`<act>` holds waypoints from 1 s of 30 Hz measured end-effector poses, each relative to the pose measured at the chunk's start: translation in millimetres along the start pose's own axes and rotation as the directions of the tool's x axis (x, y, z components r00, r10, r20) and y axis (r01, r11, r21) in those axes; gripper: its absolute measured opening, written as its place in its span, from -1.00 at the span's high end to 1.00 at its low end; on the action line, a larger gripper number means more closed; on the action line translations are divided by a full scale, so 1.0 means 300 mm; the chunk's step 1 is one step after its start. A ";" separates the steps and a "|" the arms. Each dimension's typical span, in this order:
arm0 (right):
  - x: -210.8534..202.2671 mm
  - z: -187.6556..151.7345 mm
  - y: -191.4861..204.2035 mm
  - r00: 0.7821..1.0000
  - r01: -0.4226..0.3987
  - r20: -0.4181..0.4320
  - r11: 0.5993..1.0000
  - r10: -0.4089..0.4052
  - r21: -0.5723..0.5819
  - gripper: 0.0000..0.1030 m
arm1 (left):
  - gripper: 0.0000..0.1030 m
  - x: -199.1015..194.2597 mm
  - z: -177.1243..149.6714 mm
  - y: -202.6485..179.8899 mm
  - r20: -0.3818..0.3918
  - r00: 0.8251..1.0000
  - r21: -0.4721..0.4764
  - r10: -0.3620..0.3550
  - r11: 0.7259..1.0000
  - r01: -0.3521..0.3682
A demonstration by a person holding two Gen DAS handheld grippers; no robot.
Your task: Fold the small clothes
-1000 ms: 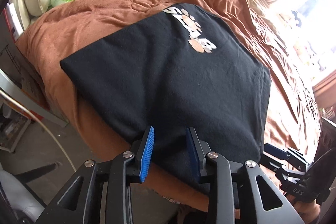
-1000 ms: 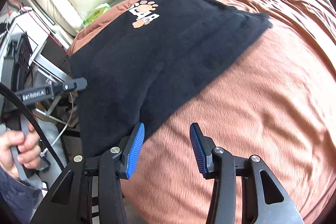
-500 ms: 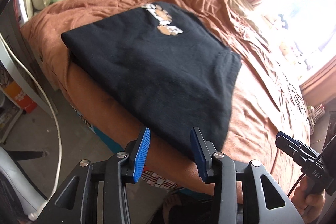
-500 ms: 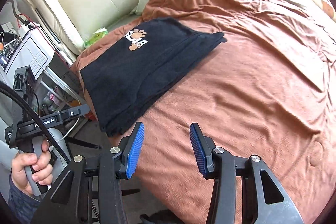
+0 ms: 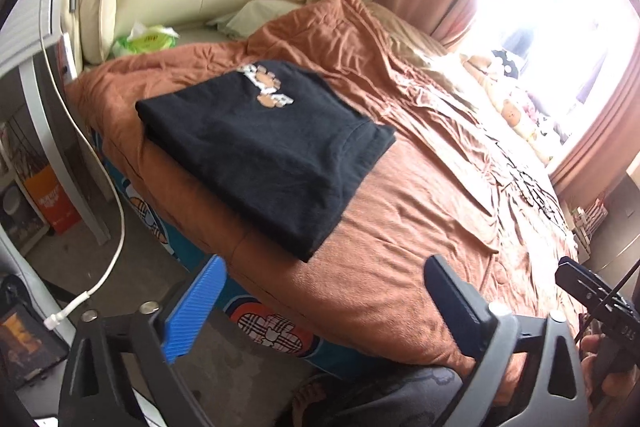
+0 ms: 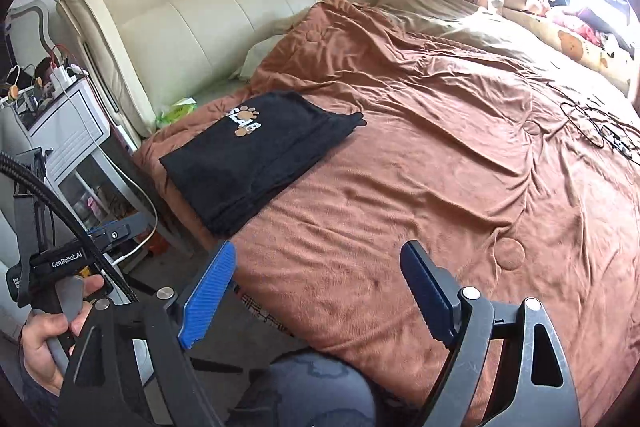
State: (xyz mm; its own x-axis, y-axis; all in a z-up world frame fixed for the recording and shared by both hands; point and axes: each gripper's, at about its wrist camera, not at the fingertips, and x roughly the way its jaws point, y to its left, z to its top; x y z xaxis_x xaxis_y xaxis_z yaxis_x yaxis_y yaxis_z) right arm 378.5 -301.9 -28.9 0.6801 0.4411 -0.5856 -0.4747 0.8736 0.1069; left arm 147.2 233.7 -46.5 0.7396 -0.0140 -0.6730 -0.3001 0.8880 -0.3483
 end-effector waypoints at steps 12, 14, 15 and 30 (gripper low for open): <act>-0.331 -0.185 0.011 0.991 0.063 0.115 0.998 -0.065 0.027 -1.00 | -1.00 -0.260 -0.123 -0.173 0.103 0.994 0.131 -0.033 0.991 0.020; -0.377 -0.218 0.000 0.990 0.060 0.126 0.997 -0.064 0.039 -1.00 | -1.00 -0.298 -0.142 -0.196 0.115 0.993 0.153 -0.038 0.988 0.020; -0.390 -0.228 -0.003 0.989 0.061 0.130 0.997 -0.066 0.043 -1.00 | -1.00 -0.314 -0.152 -0.207 0.118 0.992 0.163 -0.040 0.986 0.021; -0.644 -0.490 -0.027 0.951 0.157 0.262 0.987 -0.162 0.039 -1.00 | -1.00 -0.506 -0.318 -0.356 0.188 0.977 0.330 -0.104 0.943 0.037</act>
State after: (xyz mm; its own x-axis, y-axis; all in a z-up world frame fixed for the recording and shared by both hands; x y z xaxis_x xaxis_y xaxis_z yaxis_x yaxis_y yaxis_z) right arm 168.6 -424.4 -34.8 0.8702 0.3318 -0.3641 -0.3396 0.9395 0.0446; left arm 9.5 97.2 30.9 0.8669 -0.0195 -0.4980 -0.0572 0.9887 -0.1383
